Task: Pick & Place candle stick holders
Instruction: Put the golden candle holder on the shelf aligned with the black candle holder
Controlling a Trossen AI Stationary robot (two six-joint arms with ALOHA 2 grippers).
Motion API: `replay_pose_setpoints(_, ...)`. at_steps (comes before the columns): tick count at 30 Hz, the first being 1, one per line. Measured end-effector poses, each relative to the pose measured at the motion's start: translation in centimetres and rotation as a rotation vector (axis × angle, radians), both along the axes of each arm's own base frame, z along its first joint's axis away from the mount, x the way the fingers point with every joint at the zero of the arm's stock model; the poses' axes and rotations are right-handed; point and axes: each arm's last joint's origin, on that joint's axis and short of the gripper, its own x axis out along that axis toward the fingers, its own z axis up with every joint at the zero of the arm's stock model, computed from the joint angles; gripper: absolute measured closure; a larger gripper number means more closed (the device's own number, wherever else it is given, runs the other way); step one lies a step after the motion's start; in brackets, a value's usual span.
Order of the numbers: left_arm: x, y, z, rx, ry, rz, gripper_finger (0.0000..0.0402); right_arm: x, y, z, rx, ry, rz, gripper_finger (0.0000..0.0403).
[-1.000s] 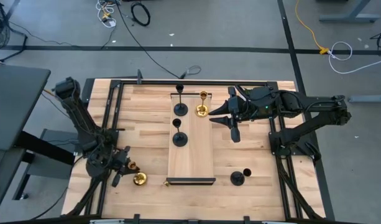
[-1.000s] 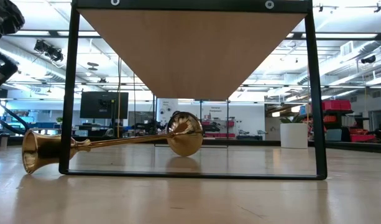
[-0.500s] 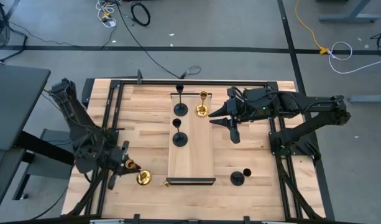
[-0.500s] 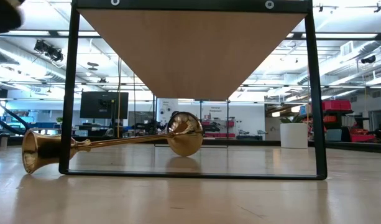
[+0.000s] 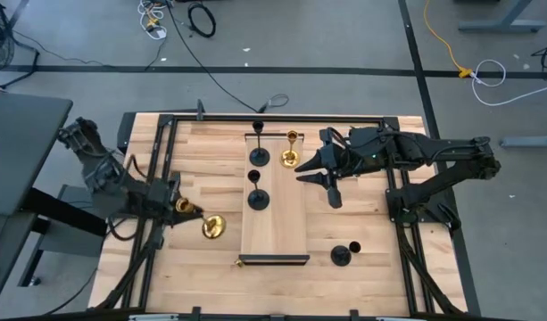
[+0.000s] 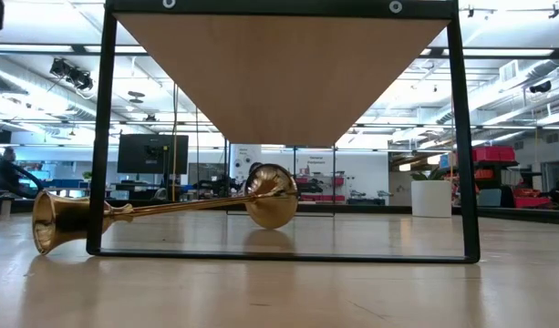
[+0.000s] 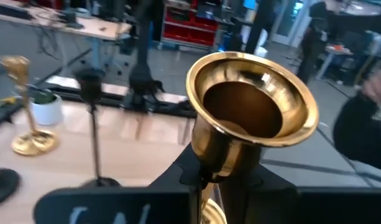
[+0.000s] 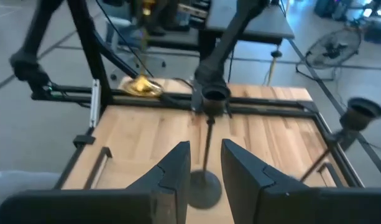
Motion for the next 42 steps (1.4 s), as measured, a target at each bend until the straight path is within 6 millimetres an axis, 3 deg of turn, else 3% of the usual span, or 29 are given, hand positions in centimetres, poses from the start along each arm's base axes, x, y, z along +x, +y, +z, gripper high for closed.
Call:
replay_pose_setpoints(7, 2.3, 1.4, 1.6, 0.009, -0.005, 0.063, 0.0373, 0.1, 0.1, 0.4, -0.011, -0.043, 0.023, 0.0312)
replay_pose_setpoints(20, 8.8, 2.3, 4.4, 0.041, 0.044, -0.036, 0.0373, 0.3, 1.0, 1.4, 0.061, -0.145, 0.185, 0.0312)
replay_pose_setpoints(27, 12.2, 3.2, 4.9, 0.042, 0.099, -0.085, 0.0373, 0.1, 2.0, 1.6, 0.062, -0.167, 0.22, 0.0312)
replay_pose_setpoints(35, 14.4, 3.6, 5.1, 0.044, 0.128, -0.142, 0.0369, 1.9, 2.7, 0.4, 0.072, -0.136, 0.23, 0.0312)
replay_pose_setpoints(42, 14.9, 4.1, 5.0, 0.044, 0.137, -0.154, 0.0373, 3.3, 3.0, -0.5, 0.06, -0.126, 0.233, 0.0312)
